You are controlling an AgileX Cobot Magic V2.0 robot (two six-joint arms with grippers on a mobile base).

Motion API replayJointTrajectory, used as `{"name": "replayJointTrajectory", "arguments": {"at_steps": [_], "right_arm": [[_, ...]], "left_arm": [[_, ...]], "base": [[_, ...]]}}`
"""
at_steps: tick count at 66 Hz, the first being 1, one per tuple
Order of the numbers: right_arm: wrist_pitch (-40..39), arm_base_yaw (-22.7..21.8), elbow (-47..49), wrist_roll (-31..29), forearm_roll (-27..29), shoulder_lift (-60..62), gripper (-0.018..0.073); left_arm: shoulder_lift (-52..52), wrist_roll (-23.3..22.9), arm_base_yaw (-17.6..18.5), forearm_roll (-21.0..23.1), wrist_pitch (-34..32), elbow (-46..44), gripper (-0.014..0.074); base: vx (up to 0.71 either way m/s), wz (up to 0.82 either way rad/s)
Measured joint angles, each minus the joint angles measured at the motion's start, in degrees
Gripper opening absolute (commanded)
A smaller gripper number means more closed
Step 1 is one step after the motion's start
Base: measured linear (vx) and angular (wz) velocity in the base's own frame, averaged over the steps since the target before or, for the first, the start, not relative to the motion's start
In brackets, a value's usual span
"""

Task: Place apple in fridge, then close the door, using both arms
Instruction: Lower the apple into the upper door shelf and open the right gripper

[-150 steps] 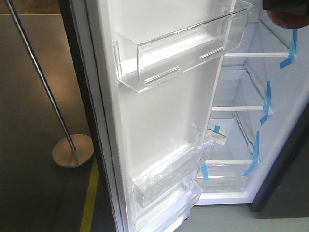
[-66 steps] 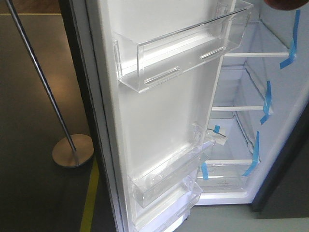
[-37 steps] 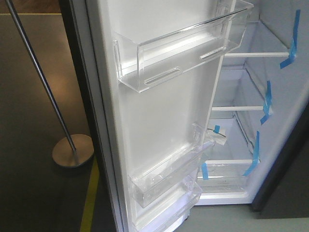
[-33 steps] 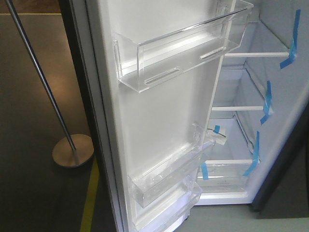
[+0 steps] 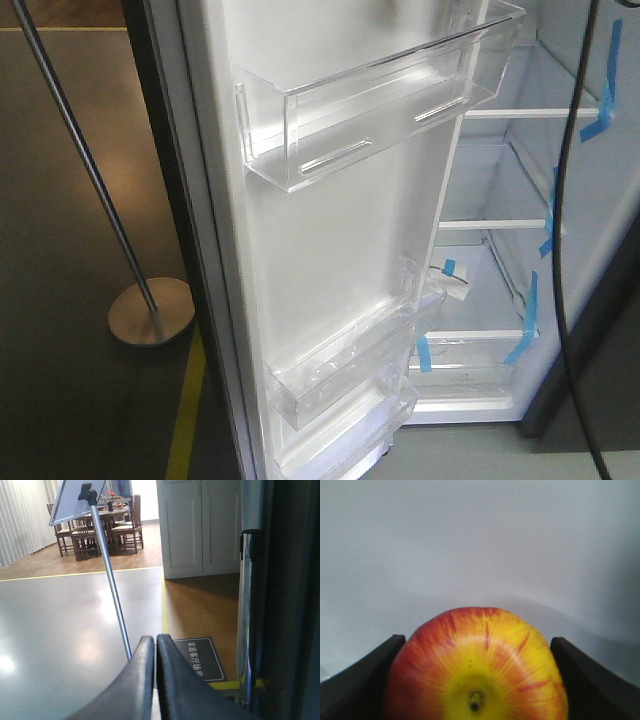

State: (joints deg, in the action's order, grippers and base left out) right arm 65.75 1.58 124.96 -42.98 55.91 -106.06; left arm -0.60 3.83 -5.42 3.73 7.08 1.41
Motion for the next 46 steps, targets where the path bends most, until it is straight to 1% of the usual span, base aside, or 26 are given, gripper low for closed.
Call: {"name": "replayJointTrajectory", "arguments": {"at_steps": [6, 13, 16, 26, 32, 38, 46], "right_arm": [[-0.02, 1.67, 0.00, 0.21, -3.52, -0.49, 0.0216], [-0.23, 1.94, 0.00, 1.27, -6.07, -0.49, 0.0298], [-0.66, 1.94, 0.00, 1.53, -6.50, -0.49, 0.0334], [-1.21, 1.89, 0.00, 2.45, -6.98, -0.49, 0.0507], [-1.32, 1.89, 0.00, 2.60, -6.98, -0.49, 0.0582], [-2.05, 1.89, 0.00, 2.71, -7.16, -0.49, 0.0617], [-3.04, 1.89, 0.12, 3.51, -7.98, -0.49, 0.0617]], "left_arm": [[0.00, 0.00, 0.00, 0.00, 0.00, 0.00, -0.0007], [0.00, 0.00, 0.00, 0.00, 0.00, 0.00, -0.0007], [0.00, 0.00, 0.00, 0.00, 0.00, 0.00, -0.0007], [0.00, 0.00, 0.00, 0.00, 0.00, 0.00, -0.0007], [0.00, 0.00, 0.00, 0.00, 0.00, 0.00, -0.0007], [0.00, 0.00, 0.00, 0.00, 0.00, 0.00, -0.0007], [0.00, 0.00, 0.00, 0.00, 0.00, 0.00, -0.0007]], "base": [[0.00, 0.00], [0.00, 0.00], [0.00, 0.00], [0.00, 0.00], [0.00, 0.00], [0.00, 0.00], [0.00, 0.00]]}}
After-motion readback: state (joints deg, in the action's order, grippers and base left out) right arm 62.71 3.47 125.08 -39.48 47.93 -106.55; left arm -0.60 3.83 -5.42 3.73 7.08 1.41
